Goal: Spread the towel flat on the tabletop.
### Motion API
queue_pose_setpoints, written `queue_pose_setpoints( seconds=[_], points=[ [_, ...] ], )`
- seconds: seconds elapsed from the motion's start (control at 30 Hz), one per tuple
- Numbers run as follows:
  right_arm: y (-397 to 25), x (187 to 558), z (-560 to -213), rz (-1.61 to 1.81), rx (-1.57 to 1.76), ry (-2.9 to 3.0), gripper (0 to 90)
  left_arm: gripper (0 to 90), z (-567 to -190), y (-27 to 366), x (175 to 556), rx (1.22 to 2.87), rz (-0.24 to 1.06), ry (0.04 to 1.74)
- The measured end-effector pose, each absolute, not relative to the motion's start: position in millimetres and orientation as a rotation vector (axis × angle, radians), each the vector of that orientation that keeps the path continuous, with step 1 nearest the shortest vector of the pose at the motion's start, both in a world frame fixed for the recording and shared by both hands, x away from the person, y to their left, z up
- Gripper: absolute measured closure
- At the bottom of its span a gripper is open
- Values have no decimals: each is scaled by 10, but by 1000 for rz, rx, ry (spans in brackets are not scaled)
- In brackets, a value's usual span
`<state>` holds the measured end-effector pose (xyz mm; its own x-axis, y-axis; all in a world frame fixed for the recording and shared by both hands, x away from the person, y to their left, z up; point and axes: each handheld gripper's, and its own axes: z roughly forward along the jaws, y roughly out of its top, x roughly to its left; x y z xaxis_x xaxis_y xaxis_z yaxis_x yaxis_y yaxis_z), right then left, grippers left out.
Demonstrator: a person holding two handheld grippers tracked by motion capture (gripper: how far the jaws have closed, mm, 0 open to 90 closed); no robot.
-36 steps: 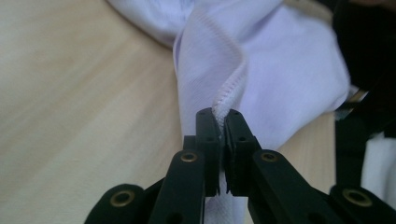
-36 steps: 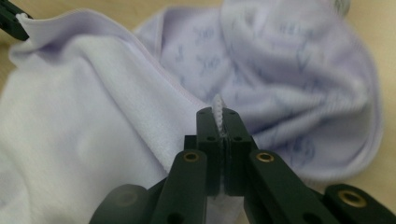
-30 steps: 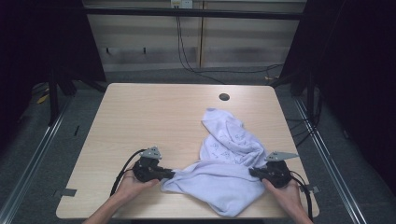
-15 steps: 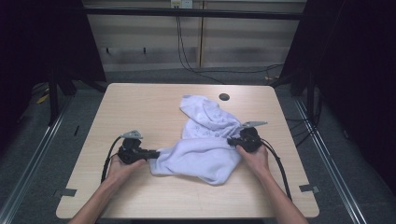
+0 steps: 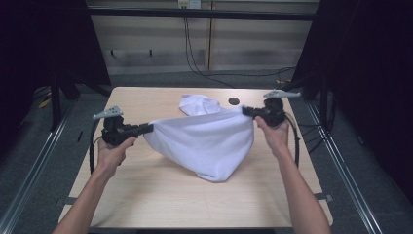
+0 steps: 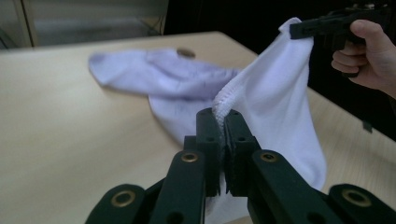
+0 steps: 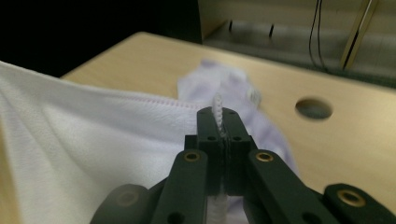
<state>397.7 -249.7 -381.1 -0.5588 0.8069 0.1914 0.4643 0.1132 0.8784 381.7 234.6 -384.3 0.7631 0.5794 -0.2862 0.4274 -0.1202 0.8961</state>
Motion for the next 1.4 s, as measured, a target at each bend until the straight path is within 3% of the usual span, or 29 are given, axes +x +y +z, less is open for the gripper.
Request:
queue_pose_setpoints(
  seconds=[0.03,0.1,0.17,0.2,0.23,0.3,0.33,0.4,0.43,0.57,0.73,0.8,0.83,0.87,0.93,1.1,1.17,1.2,1.23,1.27,1.33,1.4],
  points=[
    [-2588,3914,-3508,1454,1200,2018,886,867,-3734,2339,3823,1741,171,775],
    [-2612,3891,-3412,1464,1187,2005,887,867,-3505,2284,3818,1740,214,740],
    [-2706,3782,-2998,1497,1124,1930,886,867,-3260,2220,3796,1739,256,694],
    [-2706,3782,-2998,1497,1124,1930,886,867,-3162,2204,3782,1736,271,679],
    [-2788,3725,-2746,1542,1083,1883,886,868,-2903,2160,3739,1720,306,635],
    [-2817,3701,-2654,1555,1075,1863,886,868,-2772,2139,3708,1713,325,611],
    [-2887,3626,-2381,1582,1027,1816,886,868,-2610,2117,3665,1702,344,580],
    [-2899,3589,-2293,1592,1013,1800,886,867,-2400,2090,3583,1681,371,540],
    [-2940,3449,-2070,1632,954,1753,886,867,-2220,2089,3450,1643,381,492],
    [-2975,3190,-1955,1666,889,1736,887,867,-2157,2100,3244,1652,404,449],
    [-3025,2807,-2387,1609,883,1859,886,866,-2707,2103,3080,1760,299,464],
    [-3077,2590,-2917,1587,956,1961,886,865,-3231,2086,2971,1820,193,495],
    [-3077,2590,-2917,1587,956,1961,886,865,-3231,2086,2971,1820,193,495],
    [-3102,2430,-3270,1570,1002,2034,886,865,-3395,2083,2926,1830,157,500],
    [-3111,2330,-3424,1562,1023,2057,886,865,-3689,2075,2797,1851,90,515],
    [-3139,1653,-4062,1632,1114,2142,883,861,-4136,2131,2349,1895,-38,508],
    [-3134,1572,-4120,1629,1121,2160,881,860,-4235,2143,2247,1905,-67,518],
    [-3121,1441,-4207,1617,1128,2188,865,859,-4310,2149,2162,1920,-92,503],
    [-3112,1273,-4312,1596,1154,2215,763,843,-4358,2151,2102,1941,-113,499],
    [-3112,1273,-4312,1596,1154,2215,763,843,-4407,2159,2028,1972,-142,496],
    [-3107,1099,-4405,1548,1162,2260,736,780,-4494,2207,1919,1997,-198,487],
    [-3139,986,-4457,1560,1194,2245,681,660,-4537,2259,1875,1985,-228,522]
  ],
)
